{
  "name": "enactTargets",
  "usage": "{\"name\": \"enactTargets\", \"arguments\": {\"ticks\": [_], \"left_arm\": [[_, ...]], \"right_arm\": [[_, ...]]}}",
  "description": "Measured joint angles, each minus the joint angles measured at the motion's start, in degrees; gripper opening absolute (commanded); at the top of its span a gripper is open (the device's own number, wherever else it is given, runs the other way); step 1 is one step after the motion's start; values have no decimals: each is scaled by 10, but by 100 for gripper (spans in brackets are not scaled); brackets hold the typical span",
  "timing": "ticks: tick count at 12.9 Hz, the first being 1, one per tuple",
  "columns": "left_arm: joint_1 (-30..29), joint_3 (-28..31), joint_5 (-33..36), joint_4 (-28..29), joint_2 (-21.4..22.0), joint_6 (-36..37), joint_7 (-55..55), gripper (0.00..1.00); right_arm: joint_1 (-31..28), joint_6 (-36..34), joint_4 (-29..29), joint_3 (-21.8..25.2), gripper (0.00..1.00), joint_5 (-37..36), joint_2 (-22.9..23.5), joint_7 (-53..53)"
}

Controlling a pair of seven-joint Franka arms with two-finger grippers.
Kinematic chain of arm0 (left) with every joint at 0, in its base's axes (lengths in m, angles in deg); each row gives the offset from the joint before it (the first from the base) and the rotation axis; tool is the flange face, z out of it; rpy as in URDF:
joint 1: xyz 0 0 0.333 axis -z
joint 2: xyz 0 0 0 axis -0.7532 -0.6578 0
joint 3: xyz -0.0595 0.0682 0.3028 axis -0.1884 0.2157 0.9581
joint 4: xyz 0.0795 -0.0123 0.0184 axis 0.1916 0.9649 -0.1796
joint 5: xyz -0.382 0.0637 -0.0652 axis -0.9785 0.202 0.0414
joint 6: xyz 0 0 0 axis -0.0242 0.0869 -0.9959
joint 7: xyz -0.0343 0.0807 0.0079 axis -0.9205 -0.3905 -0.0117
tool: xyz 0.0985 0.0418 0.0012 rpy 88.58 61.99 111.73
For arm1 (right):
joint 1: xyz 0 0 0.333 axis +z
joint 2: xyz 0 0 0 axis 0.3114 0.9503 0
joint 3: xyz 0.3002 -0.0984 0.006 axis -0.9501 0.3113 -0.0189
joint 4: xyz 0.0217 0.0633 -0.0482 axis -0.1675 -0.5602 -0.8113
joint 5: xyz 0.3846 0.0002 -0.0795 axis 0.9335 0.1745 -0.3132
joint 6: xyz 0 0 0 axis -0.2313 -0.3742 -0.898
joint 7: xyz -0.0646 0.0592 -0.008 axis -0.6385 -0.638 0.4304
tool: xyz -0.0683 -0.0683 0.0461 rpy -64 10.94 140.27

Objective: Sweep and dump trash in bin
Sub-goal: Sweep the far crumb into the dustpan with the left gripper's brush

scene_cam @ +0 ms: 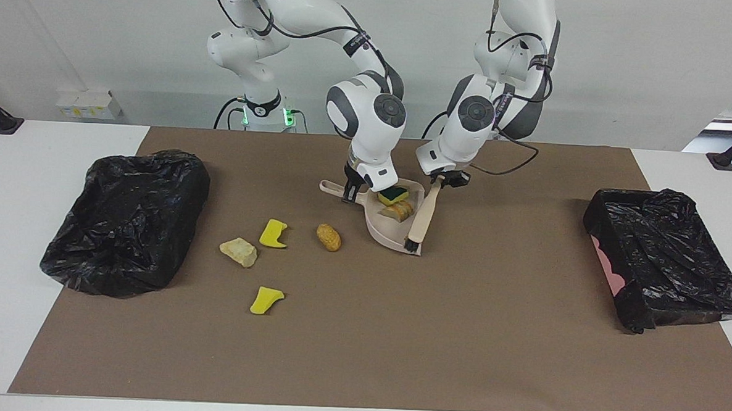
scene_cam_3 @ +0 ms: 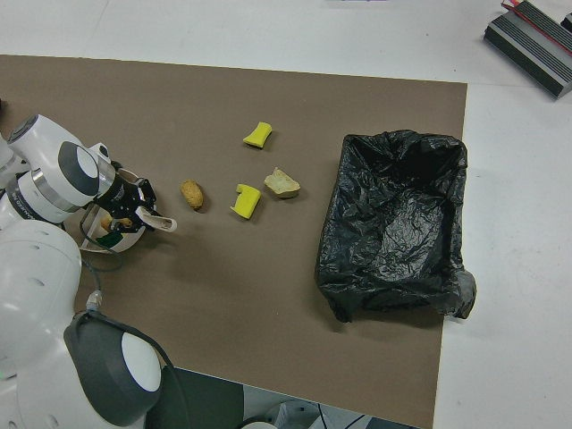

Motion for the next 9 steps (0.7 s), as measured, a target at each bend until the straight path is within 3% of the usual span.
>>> {"name": "enactTargets", "arguments": {"ticks": [3, 9], "left_arm": [[-2, 11, -43, -14, 13, 27, 12, 0], [-4, 19, -47, -24, 52, 61, 112, 0]], "right_arm": [[-5, 0, 1, 0, 0, 0, -5, 0], [-39, 0, 1, 1, 0, 5, -24, -43]]}}
